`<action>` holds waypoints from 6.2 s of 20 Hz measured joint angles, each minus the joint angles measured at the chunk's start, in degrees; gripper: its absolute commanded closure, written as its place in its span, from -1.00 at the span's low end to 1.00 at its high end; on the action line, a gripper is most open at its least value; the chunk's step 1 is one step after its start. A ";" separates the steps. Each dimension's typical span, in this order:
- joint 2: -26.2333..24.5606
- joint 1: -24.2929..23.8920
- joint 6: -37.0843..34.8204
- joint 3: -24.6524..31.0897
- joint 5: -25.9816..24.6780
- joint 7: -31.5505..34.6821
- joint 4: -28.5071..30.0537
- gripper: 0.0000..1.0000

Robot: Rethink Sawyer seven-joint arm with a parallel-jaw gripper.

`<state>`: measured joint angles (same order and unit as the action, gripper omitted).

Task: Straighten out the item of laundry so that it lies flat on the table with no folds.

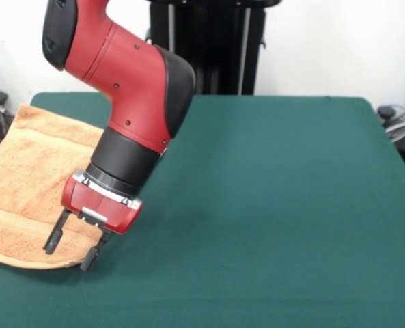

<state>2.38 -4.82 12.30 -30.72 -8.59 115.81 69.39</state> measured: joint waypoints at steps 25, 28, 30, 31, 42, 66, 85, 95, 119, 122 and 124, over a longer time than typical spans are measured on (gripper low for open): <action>1.36 -1.91 -0.01 5.53 -3.65 0.00 -0.46 1.00; 1.28 -1.68 -0.01 5.53 -3.65 0.00 -0.50 1.00; 1.20 -1.55 -0.01 5.53 -3.65 0.00 -0.56 1.00; 1.18 -1.49 -0.01 5.53 -3.66 0.00 -0.56 1.00; 0.90 0.55 0.00 4.38 -3.62 0.00 -0.58 -1.00; -3.64 4.00 0.00 -3.98 3.39 0.00 -0.97 -1.00; -4.37 3.51 0.01 -4.59 3.40 0.00 -1.87 -1.00; -4.62 3.46 0.00 -5.25 3.40 0.00 -1.87 -1.00; -3.05 0.97 0.01 -5.25 2.41 0.00 -1.87 1.00; -3.02 0.97 0.01 -5.24 2.43 0.00 -1.87 1.00; -3.01 0.97 0.00 -5.24 2.41 0.00 -1.86 1.00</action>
<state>-0.62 -3.85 12.30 -35.96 -6.18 115.81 67.53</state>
